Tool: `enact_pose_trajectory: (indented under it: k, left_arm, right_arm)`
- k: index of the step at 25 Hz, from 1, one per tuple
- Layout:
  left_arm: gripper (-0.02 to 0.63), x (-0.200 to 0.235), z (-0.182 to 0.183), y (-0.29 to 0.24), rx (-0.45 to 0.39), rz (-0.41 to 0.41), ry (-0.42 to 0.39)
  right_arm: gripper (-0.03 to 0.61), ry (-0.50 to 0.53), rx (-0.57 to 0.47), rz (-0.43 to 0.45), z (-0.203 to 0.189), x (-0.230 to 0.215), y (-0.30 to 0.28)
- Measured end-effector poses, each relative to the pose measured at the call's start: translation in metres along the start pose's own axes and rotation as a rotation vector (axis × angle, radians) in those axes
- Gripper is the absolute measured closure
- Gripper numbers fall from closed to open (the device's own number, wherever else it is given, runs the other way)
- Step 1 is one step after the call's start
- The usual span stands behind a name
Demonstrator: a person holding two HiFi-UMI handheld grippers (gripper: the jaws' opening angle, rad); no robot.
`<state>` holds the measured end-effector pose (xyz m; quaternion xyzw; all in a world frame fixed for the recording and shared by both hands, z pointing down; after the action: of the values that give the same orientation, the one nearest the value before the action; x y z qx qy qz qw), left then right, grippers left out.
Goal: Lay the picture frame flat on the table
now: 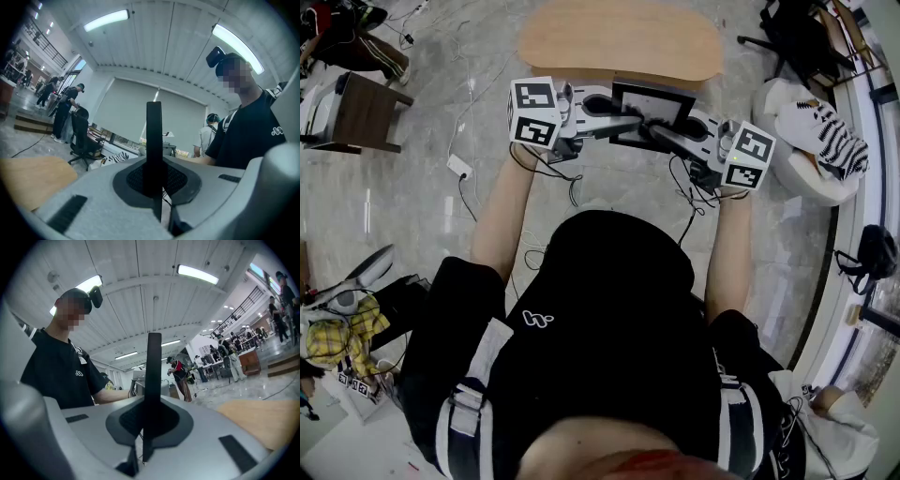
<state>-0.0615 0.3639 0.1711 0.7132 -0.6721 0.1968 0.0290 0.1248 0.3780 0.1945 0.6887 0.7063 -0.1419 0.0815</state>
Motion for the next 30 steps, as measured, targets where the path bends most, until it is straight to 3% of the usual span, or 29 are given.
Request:
enact_pose_trajectory:
  k: [13,17,27,30]
  left_arm:
    - [0.591,0.007,-0.007,-0.003,0.007,-0.002,-0.012]
    - [0.591,0.028,-0.014,-0.003,-0.013,-0.002,-0.006]
    - [0.591,0.199,-0.006,0.026,-0.084,-0.018,0.092]
    - [0.591,0.257,-0.004,0.040,-0.087,-0.018,0.166]
  right_arm:
    - [0.558,0.000,-0.002,-0.036,0.000,-0.005,-0.001]
    - [0.558,-0.006,0.012,-0.033,-0.004,-0.026,-0.002]
    - [0.558,-0.096,0.064,-0.045,0.022,-0.194,-0.029]
    - [0.558,-0.155,0.060,-0.043,0.028,-0.252,-0.041]
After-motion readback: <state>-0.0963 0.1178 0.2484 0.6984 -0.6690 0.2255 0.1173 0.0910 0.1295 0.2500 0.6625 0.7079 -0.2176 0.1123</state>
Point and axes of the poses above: the fingertips, and each gripper's own axes: y backward along the fingers, x to its left, z out of its top, the point moved 9 cm from there along y, backward along the fingers, and after that the axes turned 8 degrees about x, right-handed, at the moved point
